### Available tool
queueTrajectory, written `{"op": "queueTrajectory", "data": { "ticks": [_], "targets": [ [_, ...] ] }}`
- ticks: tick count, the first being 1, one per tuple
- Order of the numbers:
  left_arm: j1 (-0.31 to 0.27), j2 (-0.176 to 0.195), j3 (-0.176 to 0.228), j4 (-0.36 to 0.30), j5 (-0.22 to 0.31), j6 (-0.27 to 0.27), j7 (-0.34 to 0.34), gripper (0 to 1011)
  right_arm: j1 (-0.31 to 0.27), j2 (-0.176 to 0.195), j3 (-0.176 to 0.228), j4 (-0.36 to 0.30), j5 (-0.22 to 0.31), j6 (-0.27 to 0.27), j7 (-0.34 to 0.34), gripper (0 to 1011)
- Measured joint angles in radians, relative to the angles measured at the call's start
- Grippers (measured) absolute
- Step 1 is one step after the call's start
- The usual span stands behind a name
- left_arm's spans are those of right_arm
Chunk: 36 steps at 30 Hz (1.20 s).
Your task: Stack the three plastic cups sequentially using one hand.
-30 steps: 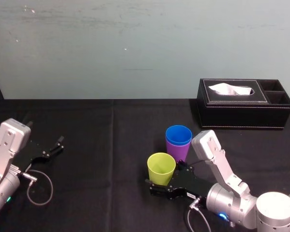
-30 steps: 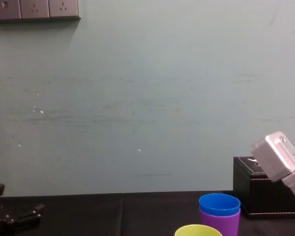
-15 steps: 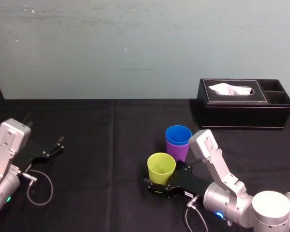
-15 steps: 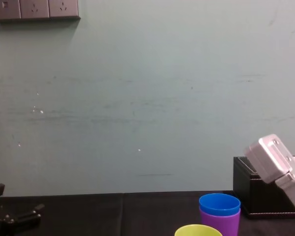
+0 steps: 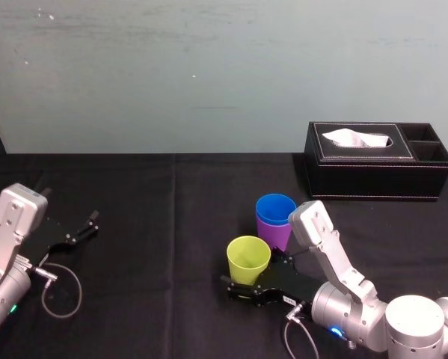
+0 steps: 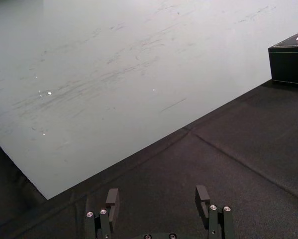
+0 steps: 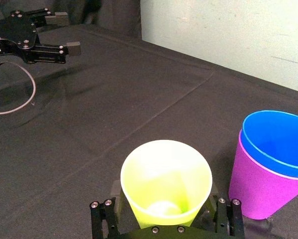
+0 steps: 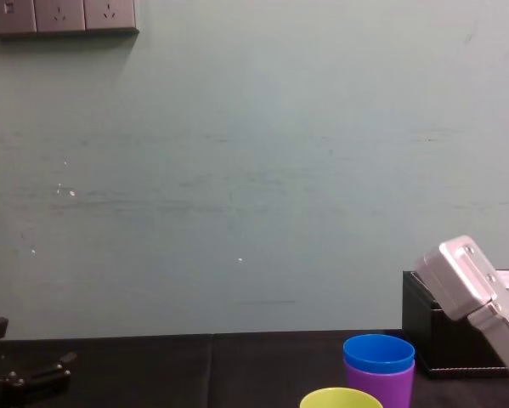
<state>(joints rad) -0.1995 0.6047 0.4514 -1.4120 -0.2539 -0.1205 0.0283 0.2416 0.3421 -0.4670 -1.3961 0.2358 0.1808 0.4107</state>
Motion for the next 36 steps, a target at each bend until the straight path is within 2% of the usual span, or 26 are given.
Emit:
{"op": "queueTrajectory", "data": {
  "ticks": [13,16,17,20,21,24,31,36],
  "targets": [
    [0.0,0.0,0.0,0.0,0.0,0.0,0.0,1000,-0.001,0.001,0.0,-0.002,0.001,0.0,0.0,982],
    [0.0,0.0,0.0,0.0,0.0,0.0,0.0,1000,-0.002,0.002,0.0,-0.003,0.001,0.0,0.0,915],
    [0.0,0.0,0.0,0.0,0.0,0.0,0.0,1000,-0.002,0.002,0.0,-0.003,0.001,0.0,0.0,865],
    [0.0,0.0,0.0,0.0,0.0,0.0,0.0,1000,-0.002,0.002,0.0,-0.003,0.001,0.0,0.0,814],
    [0.0,0.0,0.0,0.0,0.0,0.0,0.0,1000,-0.002,0.002,0.0,-0.003,0.001,0.0,0.0,763],
    [0.0,0.0,0.0,0.0,0.0,0.0,0.0,1000,-0.002,0.002,0.0,-0.004,0.002,0.0,0.0,723],
    [0.0,0.0,0.0,0.0,0.0,0.0,0.0,1000,-0.004,0.007,0.003,-0.011,0.002,0.002,0.0,719],
    [0.0,0.0,0.0,0.0,0.0,0.0,0.0,1000,-0.008,0.021,0.016,-0.048,0.008,0.011,0.001,719]
  ]
}}
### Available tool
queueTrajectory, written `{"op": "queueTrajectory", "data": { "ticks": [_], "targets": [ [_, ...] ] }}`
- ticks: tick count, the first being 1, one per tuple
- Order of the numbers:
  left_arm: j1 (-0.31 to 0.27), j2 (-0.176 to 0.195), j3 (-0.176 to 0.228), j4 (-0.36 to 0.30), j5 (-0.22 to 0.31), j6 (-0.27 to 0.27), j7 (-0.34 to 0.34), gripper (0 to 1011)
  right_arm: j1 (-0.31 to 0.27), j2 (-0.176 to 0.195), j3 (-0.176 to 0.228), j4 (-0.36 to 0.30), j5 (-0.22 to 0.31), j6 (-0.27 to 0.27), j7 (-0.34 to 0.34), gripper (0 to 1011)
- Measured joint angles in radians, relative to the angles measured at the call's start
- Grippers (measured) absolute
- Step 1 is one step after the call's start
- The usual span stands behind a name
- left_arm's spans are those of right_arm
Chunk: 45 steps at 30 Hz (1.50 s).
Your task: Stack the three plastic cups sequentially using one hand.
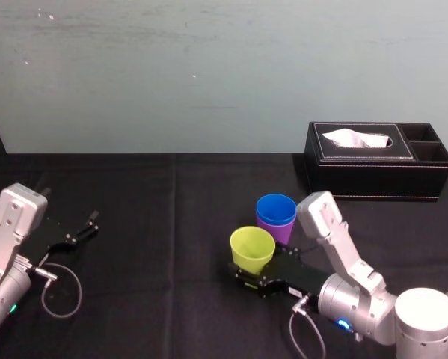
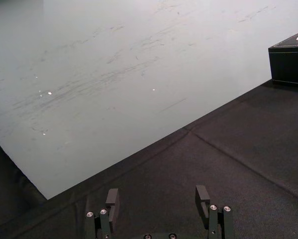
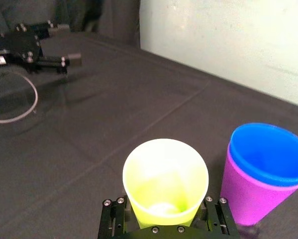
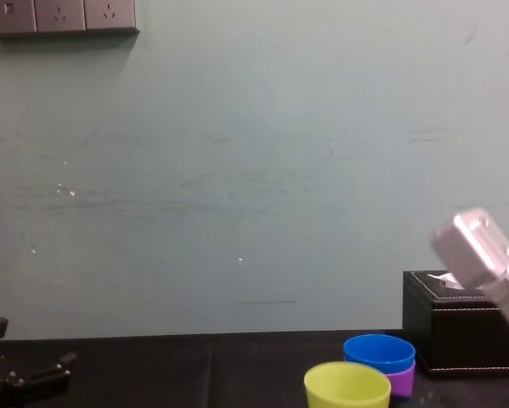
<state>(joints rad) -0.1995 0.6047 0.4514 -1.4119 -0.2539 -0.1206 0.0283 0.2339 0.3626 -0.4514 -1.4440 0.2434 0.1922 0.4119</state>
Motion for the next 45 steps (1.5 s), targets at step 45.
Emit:
{"op": "queueTrajectory", "data": {
  "ticks": [45],
  "targets": [
    [0.0,0.0,0.0,0.0,0.0,0.0,0.0,1000,0.239,-0.001,0.044,0.048,0.096,0.152,-0.029,719]
  ]
}}
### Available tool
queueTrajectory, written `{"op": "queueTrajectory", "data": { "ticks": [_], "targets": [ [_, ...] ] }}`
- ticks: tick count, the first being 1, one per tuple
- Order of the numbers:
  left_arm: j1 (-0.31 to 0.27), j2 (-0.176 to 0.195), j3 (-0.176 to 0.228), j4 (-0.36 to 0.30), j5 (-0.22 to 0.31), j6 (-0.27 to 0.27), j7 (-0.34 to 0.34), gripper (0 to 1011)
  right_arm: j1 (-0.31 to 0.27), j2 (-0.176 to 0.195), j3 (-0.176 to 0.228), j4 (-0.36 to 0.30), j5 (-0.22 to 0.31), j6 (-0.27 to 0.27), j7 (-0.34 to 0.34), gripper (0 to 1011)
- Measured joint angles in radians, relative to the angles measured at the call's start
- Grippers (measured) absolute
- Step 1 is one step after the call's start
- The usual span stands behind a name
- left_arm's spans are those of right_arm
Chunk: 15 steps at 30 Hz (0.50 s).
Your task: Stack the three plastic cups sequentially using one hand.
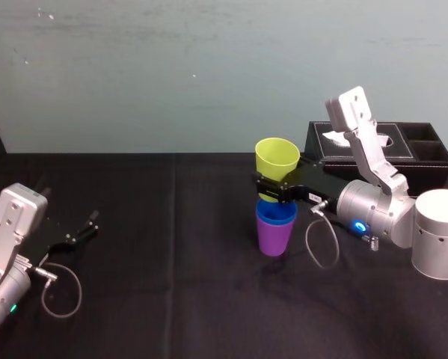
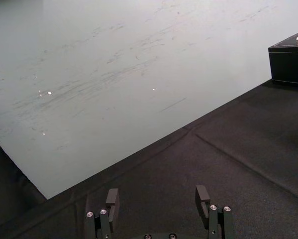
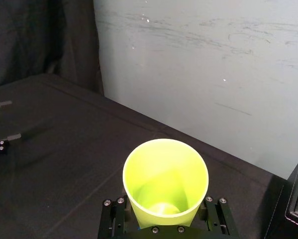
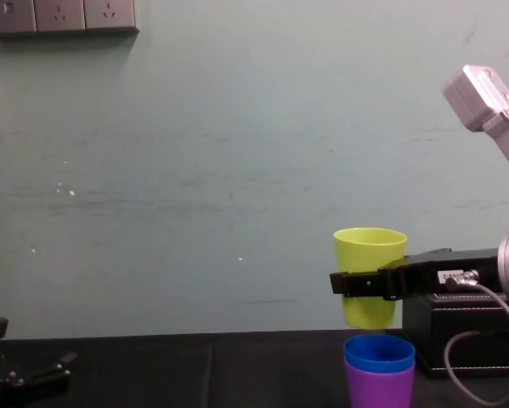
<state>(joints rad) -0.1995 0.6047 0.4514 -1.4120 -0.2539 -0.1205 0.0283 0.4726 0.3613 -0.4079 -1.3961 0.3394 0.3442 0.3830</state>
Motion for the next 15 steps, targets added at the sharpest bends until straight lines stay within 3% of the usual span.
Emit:
{"op": "queueTrajectory", "data": {
  "ticks": [15],
  "targets": [
    [0.0,0.0,0.0,0.0,0.0,0.0,0.0,1000,-0.013,0.002,0.0,0.029,0.008,-0.032,0.005,719]
  ]
}}
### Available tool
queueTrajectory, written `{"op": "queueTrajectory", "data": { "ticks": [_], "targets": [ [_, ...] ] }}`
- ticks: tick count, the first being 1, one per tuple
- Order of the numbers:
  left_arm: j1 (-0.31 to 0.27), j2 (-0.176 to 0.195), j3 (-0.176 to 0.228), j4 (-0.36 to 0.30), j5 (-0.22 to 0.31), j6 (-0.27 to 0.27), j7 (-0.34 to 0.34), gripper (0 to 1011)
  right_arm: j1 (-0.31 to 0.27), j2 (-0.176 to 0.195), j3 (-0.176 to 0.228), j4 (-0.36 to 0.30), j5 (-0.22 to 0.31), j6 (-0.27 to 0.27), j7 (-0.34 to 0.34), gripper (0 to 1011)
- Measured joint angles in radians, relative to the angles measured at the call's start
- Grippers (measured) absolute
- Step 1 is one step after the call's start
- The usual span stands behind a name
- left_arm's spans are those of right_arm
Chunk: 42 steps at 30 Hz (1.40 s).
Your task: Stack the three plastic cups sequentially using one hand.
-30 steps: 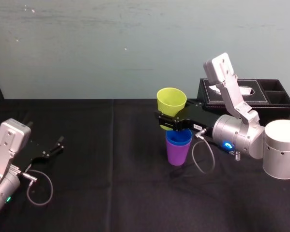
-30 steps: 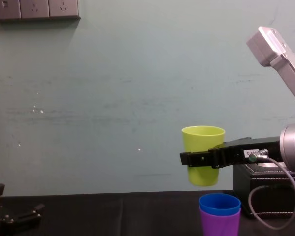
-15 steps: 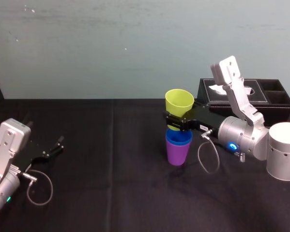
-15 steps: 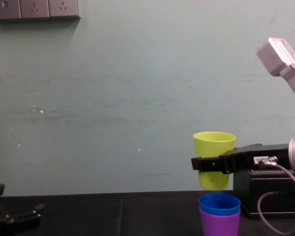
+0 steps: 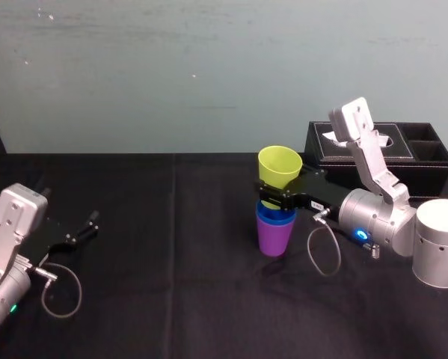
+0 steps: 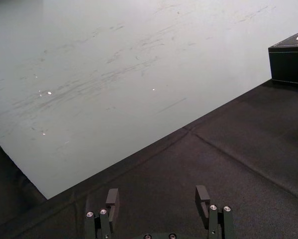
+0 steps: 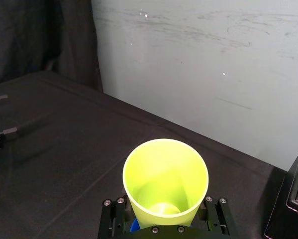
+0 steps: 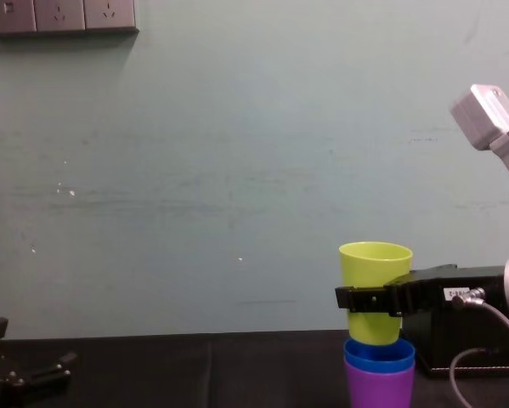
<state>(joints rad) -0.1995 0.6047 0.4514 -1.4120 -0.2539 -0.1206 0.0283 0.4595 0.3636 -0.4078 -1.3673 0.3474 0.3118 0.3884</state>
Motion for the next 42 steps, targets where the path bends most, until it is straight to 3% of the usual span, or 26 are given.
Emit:
{"op": "queueTrajectory", "data": {
  "ticks": [42],
  "targets": [
    [0.0,0.0,0.0,0.0,0.0,0.0,0.0,1000,-0.007,-0.017,-0.02,0.054,-0.045,-0.03,0.001,719]
  ]
}}
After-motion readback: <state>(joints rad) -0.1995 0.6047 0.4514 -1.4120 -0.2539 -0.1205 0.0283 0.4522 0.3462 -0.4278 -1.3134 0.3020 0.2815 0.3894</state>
